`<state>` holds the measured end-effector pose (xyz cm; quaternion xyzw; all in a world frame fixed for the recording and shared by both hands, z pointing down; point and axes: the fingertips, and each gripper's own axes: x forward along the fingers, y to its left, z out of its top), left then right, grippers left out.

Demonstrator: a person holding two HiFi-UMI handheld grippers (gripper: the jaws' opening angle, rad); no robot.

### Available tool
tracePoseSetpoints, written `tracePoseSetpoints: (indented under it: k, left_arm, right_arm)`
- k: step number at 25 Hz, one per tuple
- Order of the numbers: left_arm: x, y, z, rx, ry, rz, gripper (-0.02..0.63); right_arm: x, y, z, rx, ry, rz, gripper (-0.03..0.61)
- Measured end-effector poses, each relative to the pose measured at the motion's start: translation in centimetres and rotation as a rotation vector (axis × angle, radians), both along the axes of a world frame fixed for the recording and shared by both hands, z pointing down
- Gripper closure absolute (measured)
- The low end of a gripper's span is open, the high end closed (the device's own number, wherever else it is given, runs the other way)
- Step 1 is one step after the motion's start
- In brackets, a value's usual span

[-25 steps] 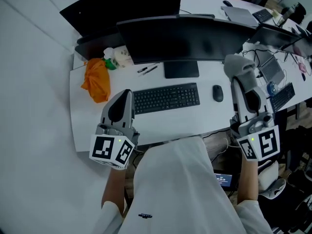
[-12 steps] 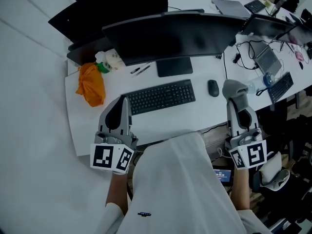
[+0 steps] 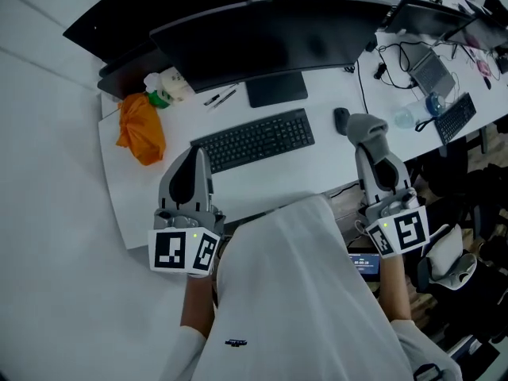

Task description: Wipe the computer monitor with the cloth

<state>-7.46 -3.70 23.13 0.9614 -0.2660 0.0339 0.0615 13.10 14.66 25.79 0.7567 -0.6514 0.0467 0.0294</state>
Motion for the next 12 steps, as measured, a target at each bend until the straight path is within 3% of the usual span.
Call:
tracePoseSetpoints:
  k: [12]
  left_arm:
    - [-0.6,1.0,-0.5,-0.008,0.026,0.001,0.595]
  right_arm:
    - [-1.1,-1.0,-1.0,0.009,-0.021,-0.028,0.557]
